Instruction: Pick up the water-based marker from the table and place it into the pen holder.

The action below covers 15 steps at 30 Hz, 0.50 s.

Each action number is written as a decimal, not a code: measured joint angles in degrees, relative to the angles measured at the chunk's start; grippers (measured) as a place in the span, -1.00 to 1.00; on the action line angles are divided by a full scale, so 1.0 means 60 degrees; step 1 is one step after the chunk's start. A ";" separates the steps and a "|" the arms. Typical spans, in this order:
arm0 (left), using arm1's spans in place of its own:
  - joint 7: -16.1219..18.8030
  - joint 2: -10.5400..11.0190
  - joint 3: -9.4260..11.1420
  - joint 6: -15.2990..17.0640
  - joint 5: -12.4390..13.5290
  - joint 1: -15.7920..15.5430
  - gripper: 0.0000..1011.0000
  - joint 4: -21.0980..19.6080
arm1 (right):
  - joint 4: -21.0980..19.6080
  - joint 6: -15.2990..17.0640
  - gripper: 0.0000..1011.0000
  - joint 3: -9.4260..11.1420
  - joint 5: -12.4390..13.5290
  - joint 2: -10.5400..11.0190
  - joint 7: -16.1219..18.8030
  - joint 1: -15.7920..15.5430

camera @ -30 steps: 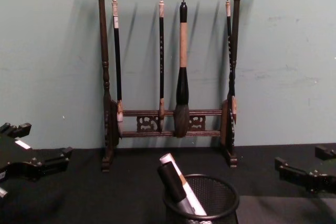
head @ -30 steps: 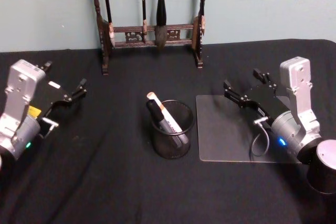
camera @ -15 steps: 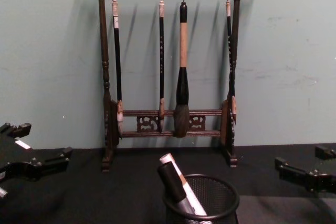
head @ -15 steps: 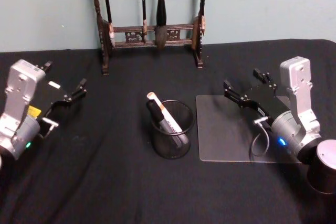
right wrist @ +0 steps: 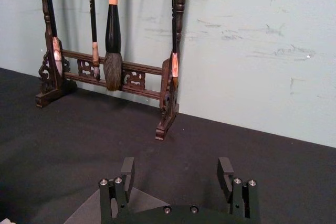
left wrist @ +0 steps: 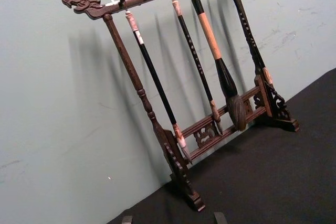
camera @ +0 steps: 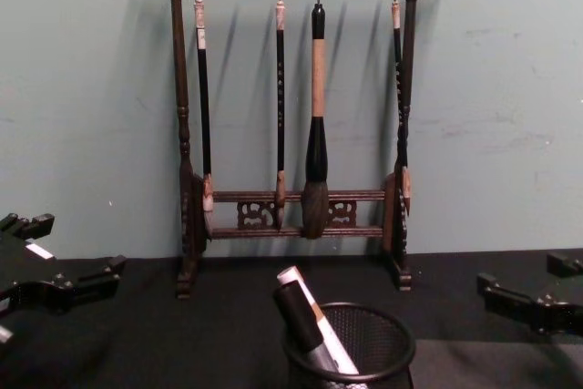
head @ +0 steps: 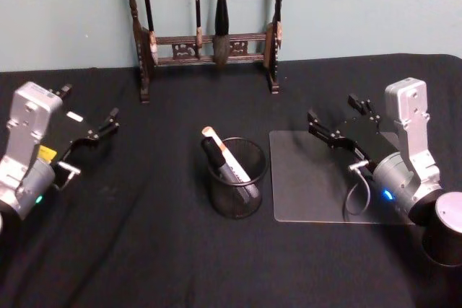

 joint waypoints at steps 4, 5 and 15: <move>0.0000 0.0000 -0.0001 0.0000 0.0000 0.0000 0.98 0.0000 | 0.0000 0.0000 0.98 0.0000 0.0000 0.0000 0.0000 0.0000; 0.0000 0.0000 0.0000 0.0000 0.0000 -0.0001 0.98 0.0000 | 0.0000 0.0000 0.98 0.0000 0.0000 0.0000 0.0000 0.0000; 0.0000 0.0000 0.0000 0.0000 -0.0001 -0.0001 0.98 0.0000 | 0.0000 0.0000 0.98 0.0000 0.0000 0.0001 0.0000 0.0000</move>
